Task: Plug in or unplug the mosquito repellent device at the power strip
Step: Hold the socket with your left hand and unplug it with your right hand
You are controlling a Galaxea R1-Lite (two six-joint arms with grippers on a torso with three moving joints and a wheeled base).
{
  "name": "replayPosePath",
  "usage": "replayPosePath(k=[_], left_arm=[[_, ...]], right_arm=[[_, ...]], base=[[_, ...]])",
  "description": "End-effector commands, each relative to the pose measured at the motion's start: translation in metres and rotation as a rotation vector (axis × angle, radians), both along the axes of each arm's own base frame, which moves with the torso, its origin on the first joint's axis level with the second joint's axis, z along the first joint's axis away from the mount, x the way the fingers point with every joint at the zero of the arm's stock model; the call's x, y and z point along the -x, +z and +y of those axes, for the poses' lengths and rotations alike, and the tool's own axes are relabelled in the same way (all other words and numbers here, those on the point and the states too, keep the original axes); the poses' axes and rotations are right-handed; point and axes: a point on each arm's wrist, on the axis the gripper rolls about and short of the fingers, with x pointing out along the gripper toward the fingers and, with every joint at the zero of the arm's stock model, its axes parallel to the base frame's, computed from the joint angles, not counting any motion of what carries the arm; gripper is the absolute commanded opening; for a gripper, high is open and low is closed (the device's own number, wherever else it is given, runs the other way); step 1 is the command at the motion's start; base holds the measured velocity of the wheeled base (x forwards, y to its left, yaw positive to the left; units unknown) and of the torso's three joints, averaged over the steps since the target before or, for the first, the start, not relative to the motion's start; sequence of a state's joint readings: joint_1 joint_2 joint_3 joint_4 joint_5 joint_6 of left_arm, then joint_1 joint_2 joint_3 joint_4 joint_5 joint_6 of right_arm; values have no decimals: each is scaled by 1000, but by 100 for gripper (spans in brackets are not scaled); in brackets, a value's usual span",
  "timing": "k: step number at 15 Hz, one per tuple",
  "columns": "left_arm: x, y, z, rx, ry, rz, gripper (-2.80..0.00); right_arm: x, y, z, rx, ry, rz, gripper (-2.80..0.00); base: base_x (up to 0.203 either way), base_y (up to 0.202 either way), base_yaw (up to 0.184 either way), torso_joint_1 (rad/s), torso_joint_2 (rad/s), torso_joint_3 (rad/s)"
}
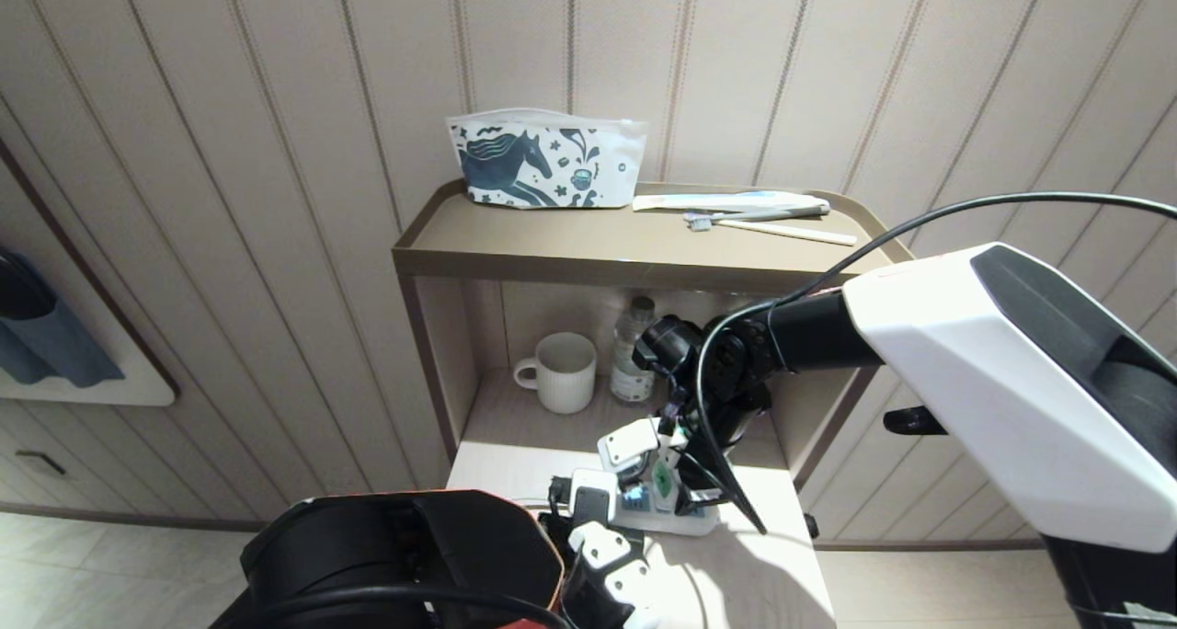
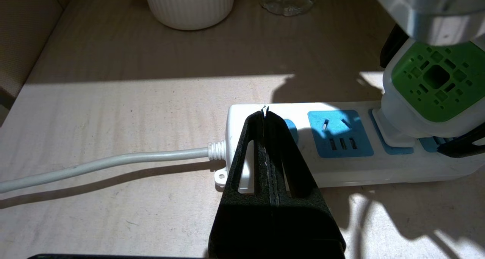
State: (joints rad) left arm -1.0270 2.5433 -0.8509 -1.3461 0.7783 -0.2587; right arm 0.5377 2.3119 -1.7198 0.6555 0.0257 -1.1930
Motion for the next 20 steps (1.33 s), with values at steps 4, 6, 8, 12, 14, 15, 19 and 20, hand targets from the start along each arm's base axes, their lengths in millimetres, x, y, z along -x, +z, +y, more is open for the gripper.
replayPosePath(k=[4, 6, 8, 12, 14, 15, 19, 20], left_arm=[[1, 1, -4, 9, -3, -8, -280], [3, 0, -7, 4, -13, -10, -280], [2, 1, -8, 3, -14, -18, -280], [-2, 3, -7, 8, 25, -33, -280], [-8, 7, 0, 12, 61, -45, -280], [-14, 11, 5, 16, 81, -50, -280], [-17, 25, 15, 35, 99, -72, -280], [-17, 34, 18, 48, 102, -83, -280]], right_arm=[[1, -2, 2, 2, 11, 7, -280], [0, -2, 2, 2, 10, 7, -280], [1, 2, 0, -3, 7, -2, -280], [0, 3, -1, -5, 4, -3, -280], [0, 1, -2, -3, 3, 2, -280], [0, 1, -2, -2, 2, 2, -280], [-1, -1, -2, -1, 2, 4, -280], [-2, -1, -2, -1, 1, 3, -280]], base=[[0, 0, 0, 0, 0, 0], [0, 0, 0, 0, 0, 0], [0, 0, 0, 0, 0, 0], [0, 0, 0, 0, 0, 0], [0, 0, 0, 0, 0, 0], [0, 0, 0, 0, 0, 0], [0, 0, 0, 0, 0, 0], [0, 0, 0, 0, 0, 0]])
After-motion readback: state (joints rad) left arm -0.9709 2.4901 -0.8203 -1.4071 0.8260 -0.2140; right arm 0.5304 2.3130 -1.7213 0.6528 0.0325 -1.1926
